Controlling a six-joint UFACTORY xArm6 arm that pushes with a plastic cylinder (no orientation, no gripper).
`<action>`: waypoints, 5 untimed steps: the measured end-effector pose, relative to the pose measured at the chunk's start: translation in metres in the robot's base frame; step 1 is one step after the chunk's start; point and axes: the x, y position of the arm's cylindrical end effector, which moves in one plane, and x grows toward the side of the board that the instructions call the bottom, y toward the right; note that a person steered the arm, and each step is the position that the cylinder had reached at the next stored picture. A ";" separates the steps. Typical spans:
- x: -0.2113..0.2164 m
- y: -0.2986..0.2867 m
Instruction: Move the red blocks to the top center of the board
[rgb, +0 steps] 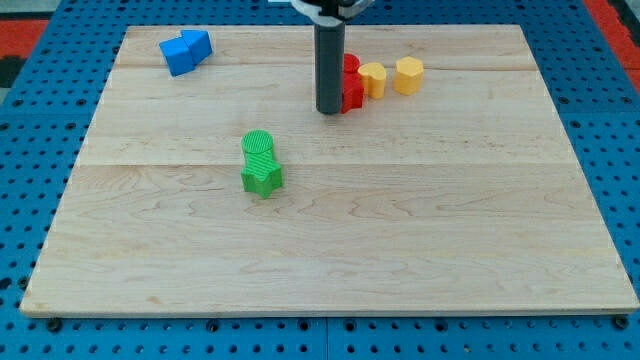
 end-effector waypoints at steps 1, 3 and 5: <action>0.019 0.017; -0.065 0.044; -0.061 0.045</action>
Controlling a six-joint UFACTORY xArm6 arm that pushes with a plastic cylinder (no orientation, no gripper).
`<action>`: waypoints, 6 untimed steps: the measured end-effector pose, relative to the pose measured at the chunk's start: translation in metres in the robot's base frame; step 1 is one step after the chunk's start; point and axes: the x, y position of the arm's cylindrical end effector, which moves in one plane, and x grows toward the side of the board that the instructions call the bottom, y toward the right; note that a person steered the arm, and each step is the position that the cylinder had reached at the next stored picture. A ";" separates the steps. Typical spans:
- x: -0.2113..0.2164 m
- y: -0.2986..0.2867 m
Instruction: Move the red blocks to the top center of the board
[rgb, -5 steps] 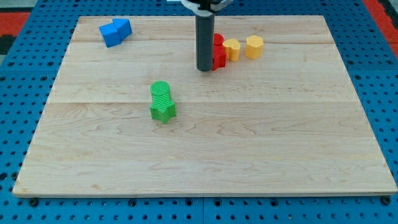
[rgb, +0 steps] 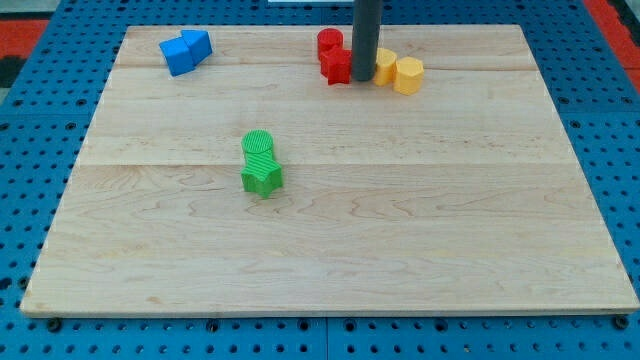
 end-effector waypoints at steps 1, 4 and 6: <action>0.004 -0.005; -0.024 -0.017; -0.035 -0.055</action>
